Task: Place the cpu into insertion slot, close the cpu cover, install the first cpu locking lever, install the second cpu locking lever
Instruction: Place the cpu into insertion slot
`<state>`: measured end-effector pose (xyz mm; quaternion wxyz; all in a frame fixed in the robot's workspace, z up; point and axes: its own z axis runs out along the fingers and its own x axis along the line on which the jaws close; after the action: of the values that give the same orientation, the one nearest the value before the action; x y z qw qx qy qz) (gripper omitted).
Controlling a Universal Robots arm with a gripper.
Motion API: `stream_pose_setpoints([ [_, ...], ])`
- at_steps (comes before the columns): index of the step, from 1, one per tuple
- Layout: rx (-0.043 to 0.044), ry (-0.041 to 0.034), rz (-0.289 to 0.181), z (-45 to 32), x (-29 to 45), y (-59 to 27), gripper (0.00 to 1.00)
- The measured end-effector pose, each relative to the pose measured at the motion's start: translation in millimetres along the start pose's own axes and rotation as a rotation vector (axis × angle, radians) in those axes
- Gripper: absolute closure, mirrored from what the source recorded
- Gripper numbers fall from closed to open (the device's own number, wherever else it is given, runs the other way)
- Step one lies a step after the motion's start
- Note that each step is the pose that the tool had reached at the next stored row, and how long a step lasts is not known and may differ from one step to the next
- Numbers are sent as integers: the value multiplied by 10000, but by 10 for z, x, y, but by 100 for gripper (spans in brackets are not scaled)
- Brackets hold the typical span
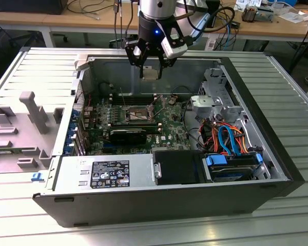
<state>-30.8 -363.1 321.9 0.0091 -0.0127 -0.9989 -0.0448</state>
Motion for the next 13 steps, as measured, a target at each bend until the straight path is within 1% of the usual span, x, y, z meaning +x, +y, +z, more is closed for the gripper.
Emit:
stream_pose_setpoints([
  [13,0,0,0,21,0,-2,45],
])
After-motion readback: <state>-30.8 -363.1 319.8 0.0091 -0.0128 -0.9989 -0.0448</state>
